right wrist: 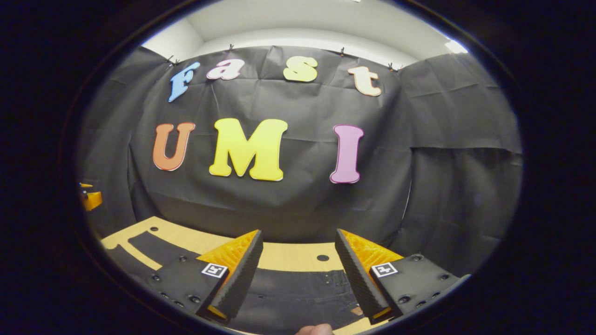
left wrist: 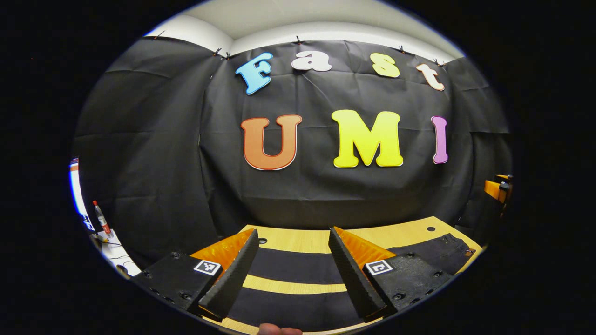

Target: Grasp the waist and the cuffs of the jeans and fold them to make the two legs overlap; first hold the waist and fold one-third of the jeans toward the cuffs, then hold the cuffs and fold the remaining one-third in the same direction to finish folding.

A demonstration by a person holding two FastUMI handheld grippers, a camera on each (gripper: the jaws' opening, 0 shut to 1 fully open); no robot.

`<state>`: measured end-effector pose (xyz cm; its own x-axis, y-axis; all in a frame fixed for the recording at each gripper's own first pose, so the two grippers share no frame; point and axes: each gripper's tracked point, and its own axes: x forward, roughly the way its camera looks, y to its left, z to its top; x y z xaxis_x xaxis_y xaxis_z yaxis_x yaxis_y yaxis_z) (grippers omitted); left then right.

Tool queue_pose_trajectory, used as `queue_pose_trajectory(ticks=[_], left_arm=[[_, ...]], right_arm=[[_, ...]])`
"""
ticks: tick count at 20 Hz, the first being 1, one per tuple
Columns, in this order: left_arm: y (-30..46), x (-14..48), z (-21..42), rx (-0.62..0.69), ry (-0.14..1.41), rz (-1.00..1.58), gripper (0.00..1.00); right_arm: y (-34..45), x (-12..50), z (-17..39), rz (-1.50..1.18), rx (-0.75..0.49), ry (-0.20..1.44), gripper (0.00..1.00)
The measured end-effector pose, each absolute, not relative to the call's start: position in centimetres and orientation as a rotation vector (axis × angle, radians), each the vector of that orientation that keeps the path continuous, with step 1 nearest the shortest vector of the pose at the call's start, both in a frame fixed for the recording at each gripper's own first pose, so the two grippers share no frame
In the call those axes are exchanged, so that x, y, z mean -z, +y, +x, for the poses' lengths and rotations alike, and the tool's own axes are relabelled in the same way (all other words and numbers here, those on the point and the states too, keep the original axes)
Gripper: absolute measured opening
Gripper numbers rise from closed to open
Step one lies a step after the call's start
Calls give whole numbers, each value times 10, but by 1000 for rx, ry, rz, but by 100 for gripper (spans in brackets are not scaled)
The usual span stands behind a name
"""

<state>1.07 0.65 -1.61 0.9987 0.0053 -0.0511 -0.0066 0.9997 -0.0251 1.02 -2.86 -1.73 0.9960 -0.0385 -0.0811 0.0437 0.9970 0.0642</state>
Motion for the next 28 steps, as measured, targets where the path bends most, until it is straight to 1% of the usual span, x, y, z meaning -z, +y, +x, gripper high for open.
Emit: queue_pose_trajectory(ticks=[1,2,3,4,6,9,11,13,14,16,18,20,22,28], left_arm=[[15,26,11,-23,77,-50,97],[28,42,11,-45,124,-95,98],[41,60,6,-74,177,-147,100],[57,80,0,-109,233,-209,100],[88,130,-18,-183,353,-341,100],[126,202,-59,-307,517,-550,99],[129,245,-84,-364,616,-776,99],[124,270,-99,-421,671,-1036,99],[121,276,-101,-442,672,-1147,99],[121,283,-101,-491,656,-1289,99],[117,287,-98,-522,654,-1349,99],[129,302,-89,-527,663,-1355,99],[135,300,-73,-511,661,-1310,99],[138,299,-24,-479,691,-1198,99]], right_arm=[[-37,25,13,94,48,108,94],[-47,38,14,133,49,154,96],[-59,53,13,185,49,206,94],[-72,72,11,246,45,273,96],[-102,121,-2,399,52,436,94],[-149,195,-24,653,150,613,99],[-171,242,-36,864,237,703,98],[-183,281,-47,1028,310,772,98],[-184,296,-48,1086,329,794,98],[-179,317,-53,1168,349,818,98],[-185,328,-55,1201,367,826,98],[-188,331,-54,1191,379,842,98],[-191,327,-50,1203,385,851,98],[-208,344,-33,1177,435,852,98]])
